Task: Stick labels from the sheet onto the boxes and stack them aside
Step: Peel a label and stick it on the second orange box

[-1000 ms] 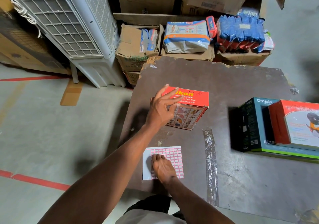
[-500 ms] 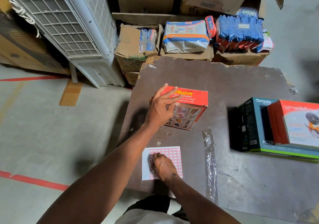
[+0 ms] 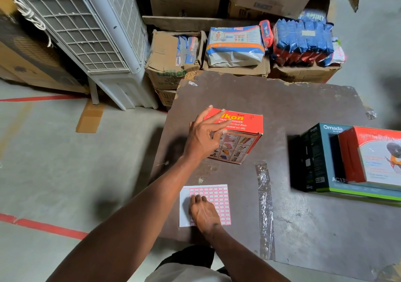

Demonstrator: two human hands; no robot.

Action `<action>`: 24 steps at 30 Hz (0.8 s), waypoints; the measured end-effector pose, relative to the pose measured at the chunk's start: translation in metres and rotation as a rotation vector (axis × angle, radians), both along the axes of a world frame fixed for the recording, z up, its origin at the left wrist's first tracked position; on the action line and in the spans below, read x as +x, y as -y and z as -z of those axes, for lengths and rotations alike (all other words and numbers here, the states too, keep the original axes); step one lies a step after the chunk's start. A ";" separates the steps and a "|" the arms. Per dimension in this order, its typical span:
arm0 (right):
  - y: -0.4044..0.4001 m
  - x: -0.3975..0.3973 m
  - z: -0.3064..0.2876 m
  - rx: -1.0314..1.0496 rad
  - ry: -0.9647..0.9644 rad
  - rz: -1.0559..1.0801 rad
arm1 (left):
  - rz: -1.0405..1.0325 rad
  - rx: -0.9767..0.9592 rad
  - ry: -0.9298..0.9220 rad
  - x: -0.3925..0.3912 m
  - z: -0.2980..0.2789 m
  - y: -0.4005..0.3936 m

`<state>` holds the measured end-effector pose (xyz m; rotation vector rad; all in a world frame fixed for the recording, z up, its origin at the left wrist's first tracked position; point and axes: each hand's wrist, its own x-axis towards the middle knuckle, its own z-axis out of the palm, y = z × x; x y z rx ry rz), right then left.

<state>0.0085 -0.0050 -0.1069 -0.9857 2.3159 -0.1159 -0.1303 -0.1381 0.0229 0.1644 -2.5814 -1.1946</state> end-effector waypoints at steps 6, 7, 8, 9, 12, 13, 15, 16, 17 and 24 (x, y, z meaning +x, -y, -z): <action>-0.003 0.001 0.002 -0.002 -0.038 -0.044 | 0.005 -0.018 0.002 0.002 -0.004 -0.001; -0.004 0.002 0.002 -0.002 -0.040 -0.049 | 0.007 -0.021 0.002 0.003 -0.005 -0.001; -0.004 0.001 0.003 -0.004 -0.040 -0.053 | 0.004 -0.022 0.003 0.004 -0.006 -0.001; -0.004 0.001 0.004 -0.005 -0.039 -0.060 | 0.002 -0.020 0.004 0.004 -0.007 -0.002; -0.006 -0.004 0.005 -0.021 -0.039 -0.055 | 0.004 -0.019 -0.004 0.003 -0.005 -0.002; -0.007 -0.006 0.006 -0.037 -0.029 -0.047 | 0.003 -0.025 -0.008 0.002 -0.004 -0.002; -0.010 -0.008 0.006 -0.064 0.002 -0.027 | 0.003 -0.026 -0.007 0.001 -0.002 0.000; -0.011 -0.008 0.005 -0.083 0.012 -0.007 | 0.002 -0.024 -0.005 0.001 -0.001 -0.001; -0.011 -0.008 0.005 -0.111 0.016 0.018 | 0.000 -0.022 -0.003 0.001 -0.001 -0.001; -0.008 -0.009 0.007 -0.121 0.021 0.050 | 0.001 -0.013 -0.003 0.002 -0.004 -0.001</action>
